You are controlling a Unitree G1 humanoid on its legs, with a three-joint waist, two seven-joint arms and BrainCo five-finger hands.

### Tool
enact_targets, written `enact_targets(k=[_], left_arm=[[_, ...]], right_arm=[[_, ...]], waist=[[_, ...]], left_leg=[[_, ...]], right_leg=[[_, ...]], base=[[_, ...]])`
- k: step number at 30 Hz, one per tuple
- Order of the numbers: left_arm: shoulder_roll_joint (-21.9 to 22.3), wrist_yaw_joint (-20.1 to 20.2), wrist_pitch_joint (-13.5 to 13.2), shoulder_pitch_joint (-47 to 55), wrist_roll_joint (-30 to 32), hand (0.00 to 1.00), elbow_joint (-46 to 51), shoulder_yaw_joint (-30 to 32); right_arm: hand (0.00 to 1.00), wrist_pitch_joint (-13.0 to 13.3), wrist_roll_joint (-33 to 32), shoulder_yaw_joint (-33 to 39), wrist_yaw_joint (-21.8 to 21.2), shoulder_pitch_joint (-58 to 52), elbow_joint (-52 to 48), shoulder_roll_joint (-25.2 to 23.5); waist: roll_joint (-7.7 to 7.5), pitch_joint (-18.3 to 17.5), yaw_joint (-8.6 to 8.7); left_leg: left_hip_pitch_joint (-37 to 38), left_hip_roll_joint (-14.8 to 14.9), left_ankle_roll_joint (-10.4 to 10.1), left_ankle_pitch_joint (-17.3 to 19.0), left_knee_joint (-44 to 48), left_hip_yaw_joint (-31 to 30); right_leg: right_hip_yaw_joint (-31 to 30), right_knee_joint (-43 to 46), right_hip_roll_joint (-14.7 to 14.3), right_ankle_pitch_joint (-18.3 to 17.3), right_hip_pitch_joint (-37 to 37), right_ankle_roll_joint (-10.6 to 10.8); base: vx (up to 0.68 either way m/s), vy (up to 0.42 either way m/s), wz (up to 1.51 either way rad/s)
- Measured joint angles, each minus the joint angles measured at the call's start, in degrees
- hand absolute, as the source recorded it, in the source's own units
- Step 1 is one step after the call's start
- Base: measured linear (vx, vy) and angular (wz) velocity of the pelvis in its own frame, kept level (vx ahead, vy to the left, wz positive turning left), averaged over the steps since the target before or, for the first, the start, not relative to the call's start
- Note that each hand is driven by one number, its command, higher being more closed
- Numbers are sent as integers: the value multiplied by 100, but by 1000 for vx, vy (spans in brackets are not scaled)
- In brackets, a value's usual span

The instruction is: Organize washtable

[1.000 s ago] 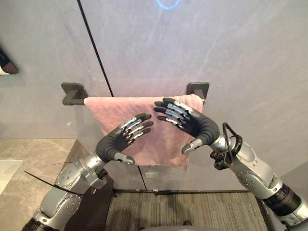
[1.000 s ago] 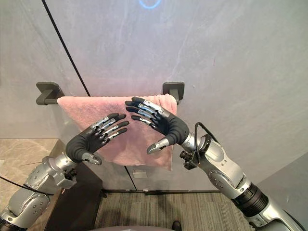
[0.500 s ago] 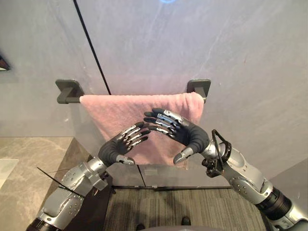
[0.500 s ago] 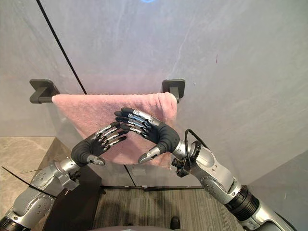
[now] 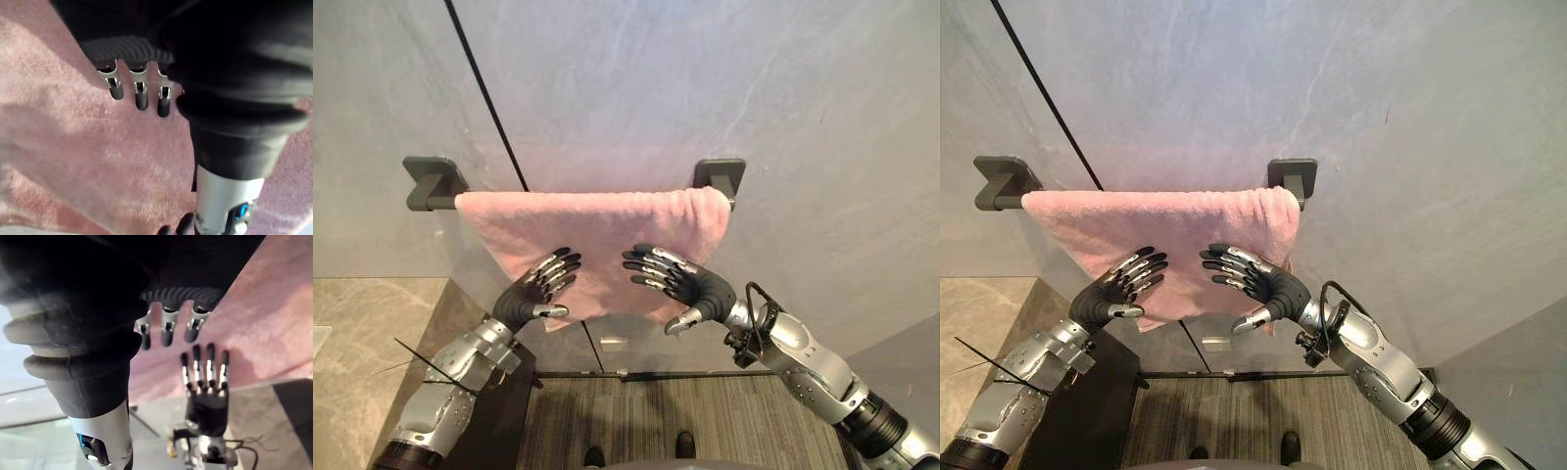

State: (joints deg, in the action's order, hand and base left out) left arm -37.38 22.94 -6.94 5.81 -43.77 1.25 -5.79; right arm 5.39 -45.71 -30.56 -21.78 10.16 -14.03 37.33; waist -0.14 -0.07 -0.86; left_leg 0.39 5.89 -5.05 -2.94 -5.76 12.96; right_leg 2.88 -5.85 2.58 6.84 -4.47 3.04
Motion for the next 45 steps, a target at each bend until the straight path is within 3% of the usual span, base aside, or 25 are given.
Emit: enact_targets(k=[14, 27, 31, 36, 40, 42, 45], left_arm=[[539, -324, -54, -120, 412, 0, -308, 1164], [766, -415, -125, -40, 408, 0, -607, 2082], [700, -65, -59, 493, 381, 0, -613, 2143], [-219, 698, 220, 1204, 337, 0, -412, 1033], [-313, 1095, 299, 1483, 278, 0, -294, 993], [-208, 1084, 330, 1483, 276, 0, -296, 1259], [358, 873, 308, 1447, 151, 0, -300, 2297]], right_arm=[[0, -94, 668, 1270, -21, -642, 603, -330], [0, -90, 1106, 2641, 386, -1157, 1101, -771], [0, -90, 1104, 2828, 392, -1346, 1163, -828], [0, -86, 1106, 2795, 287, -1382, 1496, -834], [0, -82, 1109, 2855, 344, -1487, 1550, -849], [0, -73, 1107, 3429, 429, -1576, 1536, -1173], [0, 77, 1095, 4439, 611, -1743, 1480, -1573]], waist=[[-8, -19, 7], [71, -261, 2], [95, -280, 11], [148, -317, 18], [179, -331, 14], [186, -336, -14], [208, -354, -8]], left_leg=[[39, 18, -2, -4, -2, 92], [23, -49, 3, -9, -4, -183], [33, -52, 3, -8, -4, -184], [36, -55, 2, -5, -4, -184], [37, -53, -28, 17, -2, -176], [30, -51, -28, 17, -2, -189], [32, -58, -25, 18, -2, -201]], right_leg=[[-83, 2, -32, 33, -10, -42], [172, -4, 60, 6, 114, -10], [170, -5, 63, -3, 121, 1], [165, -6, 64, -4, 125, 2], [161, -9, 62, -24, 122, -24], [173, -10, 60, -27, 124, -25], [186, -9, 68, -38, 136, -24]], base=[[-5, -2, -3], [-6, 3, 11], [0, 0, 0], [0, 0, 0], [0, 0, 0], [0, 0, 0], [0, 0, 0]])
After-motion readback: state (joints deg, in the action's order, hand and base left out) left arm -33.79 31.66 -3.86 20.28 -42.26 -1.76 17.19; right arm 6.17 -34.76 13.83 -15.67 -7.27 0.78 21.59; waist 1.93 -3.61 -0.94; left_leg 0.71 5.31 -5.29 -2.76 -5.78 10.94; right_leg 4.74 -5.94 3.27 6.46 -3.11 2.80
